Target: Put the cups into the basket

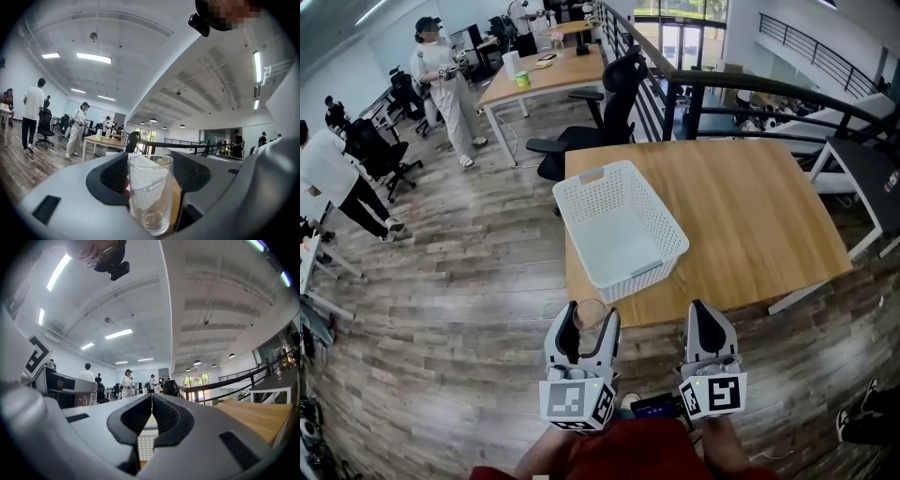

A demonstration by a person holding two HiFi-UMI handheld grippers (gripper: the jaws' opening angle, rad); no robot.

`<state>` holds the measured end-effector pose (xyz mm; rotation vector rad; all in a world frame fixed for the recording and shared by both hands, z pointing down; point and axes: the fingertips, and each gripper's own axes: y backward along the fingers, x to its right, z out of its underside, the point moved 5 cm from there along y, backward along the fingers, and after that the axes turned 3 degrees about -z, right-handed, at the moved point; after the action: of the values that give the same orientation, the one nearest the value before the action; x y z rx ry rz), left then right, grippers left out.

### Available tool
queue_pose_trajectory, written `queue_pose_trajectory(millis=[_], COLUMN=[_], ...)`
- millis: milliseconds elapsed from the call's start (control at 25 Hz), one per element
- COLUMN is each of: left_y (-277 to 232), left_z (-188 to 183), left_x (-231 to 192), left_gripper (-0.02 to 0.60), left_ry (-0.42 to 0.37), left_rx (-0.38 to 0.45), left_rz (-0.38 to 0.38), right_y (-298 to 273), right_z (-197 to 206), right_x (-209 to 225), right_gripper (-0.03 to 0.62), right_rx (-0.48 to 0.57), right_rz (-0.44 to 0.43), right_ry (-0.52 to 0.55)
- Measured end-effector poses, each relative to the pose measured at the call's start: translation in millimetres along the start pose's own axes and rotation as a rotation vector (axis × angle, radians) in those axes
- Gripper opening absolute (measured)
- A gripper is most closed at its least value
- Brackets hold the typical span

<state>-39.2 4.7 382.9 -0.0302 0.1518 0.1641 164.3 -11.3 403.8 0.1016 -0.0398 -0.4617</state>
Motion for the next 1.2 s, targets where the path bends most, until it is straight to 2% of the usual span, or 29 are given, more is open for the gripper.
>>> queue_pose_trajectory(millis=[320, 800, 1200], left_y=[-21, -68, -114], left_z=[-10, -26, -41], left_x=[-7, -39, -69], left_gripper=[0.290, 0.290, 0.290], left_ry=[0.009, 0.014, 0.037], left_rx=[0.017, 0.040, 0.046], left_rz=[0.012, 0.050, 0.094], right_y=[-26, -91, -141], right_z=[-3, -5, -11], right_x=[5, -5, -5], right_gripper=[0.012, 0.012, 0.012], right_rx=[0.012, 0.011, 0.014], right_rz=[-0.005, -0.022, 0.018], right_ry=[0.016, 0.059, 0.080])
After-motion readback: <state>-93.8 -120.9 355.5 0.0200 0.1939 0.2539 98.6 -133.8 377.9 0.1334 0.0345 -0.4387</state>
